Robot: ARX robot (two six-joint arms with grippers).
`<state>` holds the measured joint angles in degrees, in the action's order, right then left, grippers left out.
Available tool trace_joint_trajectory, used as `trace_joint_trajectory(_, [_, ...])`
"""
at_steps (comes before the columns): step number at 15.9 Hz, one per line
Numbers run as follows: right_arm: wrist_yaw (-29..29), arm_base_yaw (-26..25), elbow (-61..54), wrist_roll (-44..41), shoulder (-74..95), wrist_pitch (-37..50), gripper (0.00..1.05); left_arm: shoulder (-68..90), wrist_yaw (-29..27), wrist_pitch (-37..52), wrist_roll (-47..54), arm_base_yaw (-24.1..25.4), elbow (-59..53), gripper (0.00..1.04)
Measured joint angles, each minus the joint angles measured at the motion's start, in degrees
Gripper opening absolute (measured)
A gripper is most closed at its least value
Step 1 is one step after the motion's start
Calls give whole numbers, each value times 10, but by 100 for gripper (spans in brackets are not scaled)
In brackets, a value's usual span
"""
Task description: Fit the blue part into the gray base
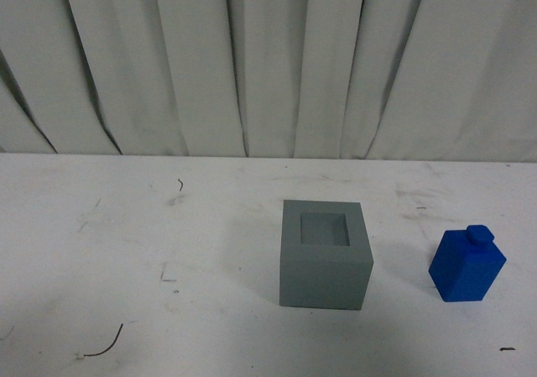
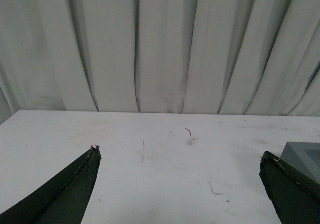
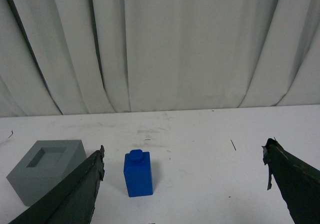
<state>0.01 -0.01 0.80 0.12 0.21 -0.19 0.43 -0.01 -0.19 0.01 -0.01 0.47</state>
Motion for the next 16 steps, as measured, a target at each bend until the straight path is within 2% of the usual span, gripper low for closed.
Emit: trace_joint_trajectory(16, [0, 0, 0, 0, 0, 0, 98, 0, 0, 0, 0, 0, 0, 98])
